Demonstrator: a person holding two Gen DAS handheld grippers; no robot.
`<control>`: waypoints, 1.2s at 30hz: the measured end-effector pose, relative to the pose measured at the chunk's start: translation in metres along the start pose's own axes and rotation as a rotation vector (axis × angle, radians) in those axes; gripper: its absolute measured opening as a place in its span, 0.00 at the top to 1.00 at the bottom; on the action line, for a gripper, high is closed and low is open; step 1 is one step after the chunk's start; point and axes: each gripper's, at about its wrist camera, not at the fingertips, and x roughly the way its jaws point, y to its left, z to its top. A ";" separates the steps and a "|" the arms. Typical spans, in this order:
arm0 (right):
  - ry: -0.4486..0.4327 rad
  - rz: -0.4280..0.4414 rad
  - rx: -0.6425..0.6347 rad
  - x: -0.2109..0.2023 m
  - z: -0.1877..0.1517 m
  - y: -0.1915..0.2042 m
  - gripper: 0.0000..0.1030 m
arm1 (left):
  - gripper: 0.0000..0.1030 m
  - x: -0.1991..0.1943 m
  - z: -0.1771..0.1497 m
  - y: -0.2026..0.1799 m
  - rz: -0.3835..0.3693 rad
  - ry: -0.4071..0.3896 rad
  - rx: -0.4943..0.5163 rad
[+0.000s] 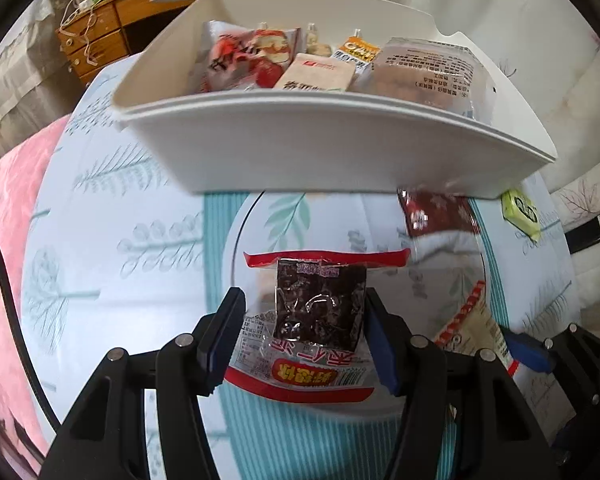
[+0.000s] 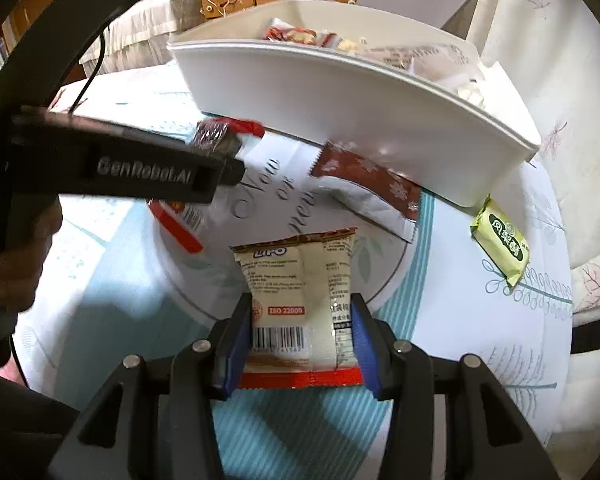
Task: Organize snacks
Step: 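Carry both held packs over the white tray and open both grippers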
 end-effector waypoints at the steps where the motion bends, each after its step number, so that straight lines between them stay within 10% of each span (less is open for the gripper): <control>1: -0.005 0.002 0.002 -0.003 0.001 0.002 0.54 | 0.45 -0.002 -0.003 0.002 0.000 0.008 -0.005; 20: -0.117 0.005 0.059 -0.095 0.069 -0.004 0.54 | 0.44 -0.144 0.033 0.019 -0.034 -0.093 -0.045; 36: -0.265 -0.138 0.099 -0.122 0.137 -0.074 0.54 | 0.44 -0.163 0.118 0.014 0.004 -0.173 -0.018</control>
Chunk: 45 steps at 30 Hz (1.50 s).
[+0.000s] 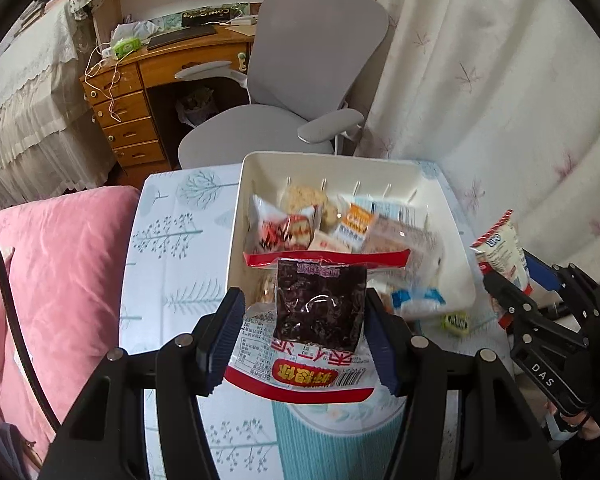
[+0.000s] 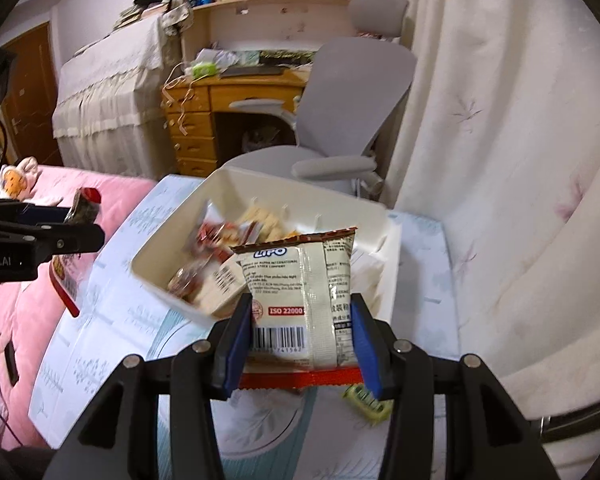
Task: Organize snacks
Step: 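Carry both held packs over the white tray and open both grippers, then move both grippers back toward the brown wrapper and green biscuit pack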
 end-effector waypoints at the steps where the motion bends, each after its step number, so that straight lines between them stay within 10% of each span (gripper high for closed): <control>1: -0.002 -0.005 0.005 0.003 0.003 -0.004 0.54 | 0.44 0.004 0.004 0.000 0.003 0.001 -0.004; 22: 0.115 -0.041 0.173 0.044 -0.009 -0.042 0.34 | 0.27 0.075 0.009 -0.006 -0.092 0.138 -0.069; 45: 0.328 -0.135 0.343 0.019 -0.112 -0.025 0.33 | 0.23 0.097 -0.095 -0.009 -0.210 0.353 -0.007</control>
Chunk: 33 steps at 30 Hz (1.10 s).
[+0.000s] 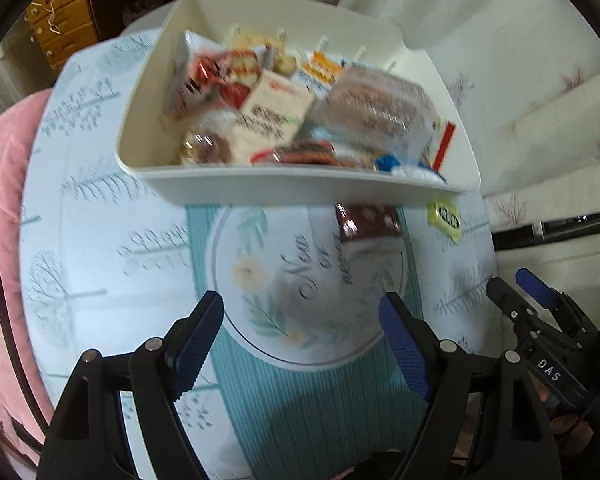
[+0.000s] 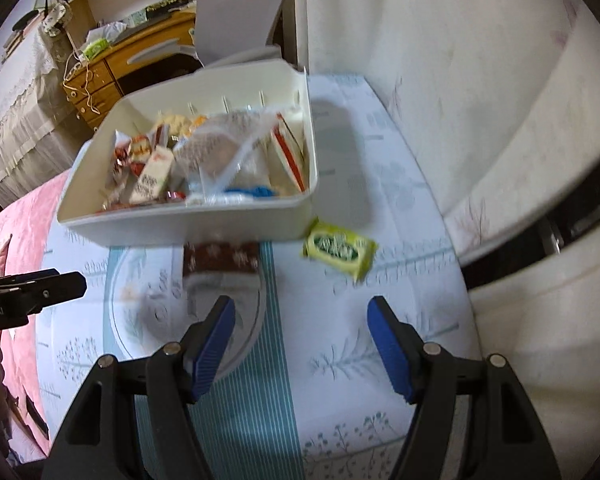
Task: Organize snacks
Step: 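Move both grippers back toward the brown wrapper and green biscuit pack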
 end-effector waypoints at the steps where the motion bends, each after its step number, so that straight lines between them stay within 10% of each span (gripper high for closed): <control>1: 0.008 0.001 -0.001 0.002 -0.004 -0.002 0.33 | 0.23 0.004 -0.003 -0.004 0.003 0.011 0.003; 19: 0.046 0.152 -0.183 0.043 -0.006 -0.061 0.33 | 0.17 0.054 -0.008 -0.075 0.139 0.014 -0.187; 33: -0.104 0.237 -0.451 0.075 0.009 -0.072 0.33 | 0.17 0.099 0.015 -0.101 0.235 -0.082 -0.241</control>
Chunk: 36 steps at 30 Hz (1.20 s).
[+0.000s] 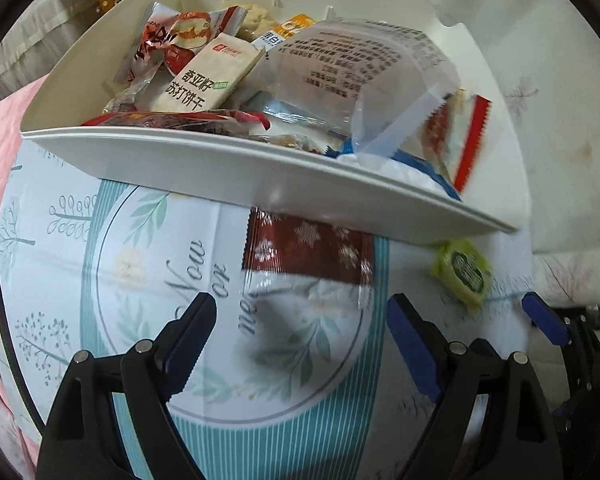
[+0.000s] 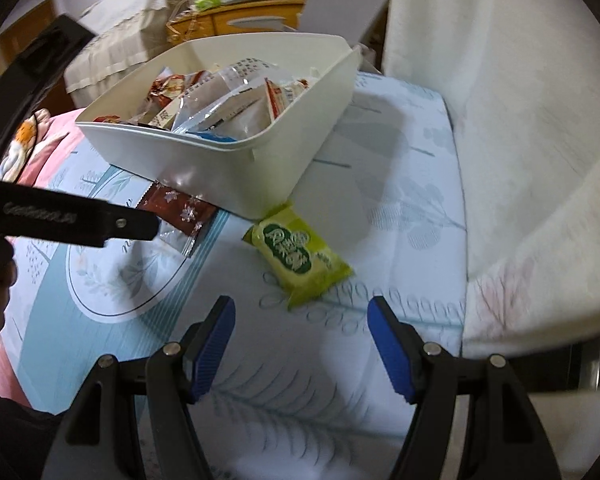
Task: Organize snacks
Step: 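Move both grippers back toward the brown wrapper and green biscuit pack, then grasp the brown snowflake wrapper with the left gripper while the right grasps the green biscuit pack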
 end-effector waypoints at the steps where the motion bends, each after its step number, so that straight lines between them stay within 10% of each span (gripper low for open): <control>1: -0.008 0.001 -0.020 0.003 0.001 0.001 0.33 | 0.17 0.004 0.001 0.000 0.010 -0.004 -0.004; 19: -0.038 0.009 -0.160 0.045 0.007 0.009 0.33 | 0.19 0.051 0.019 -0.032 0.069 -0.055 0.049; 30: -0.012 0.036 -0.147 0.045 0.010 0.015 0.57 | 0.65 0.036 0.010 -0.033 0.019 -0.105 0.061; 36: 0.015 0.038 -0.147 0.042 0.009 0.024 0.60 | 0.72 0.031 0.003 -0.024 -0.018 -0.094 0.026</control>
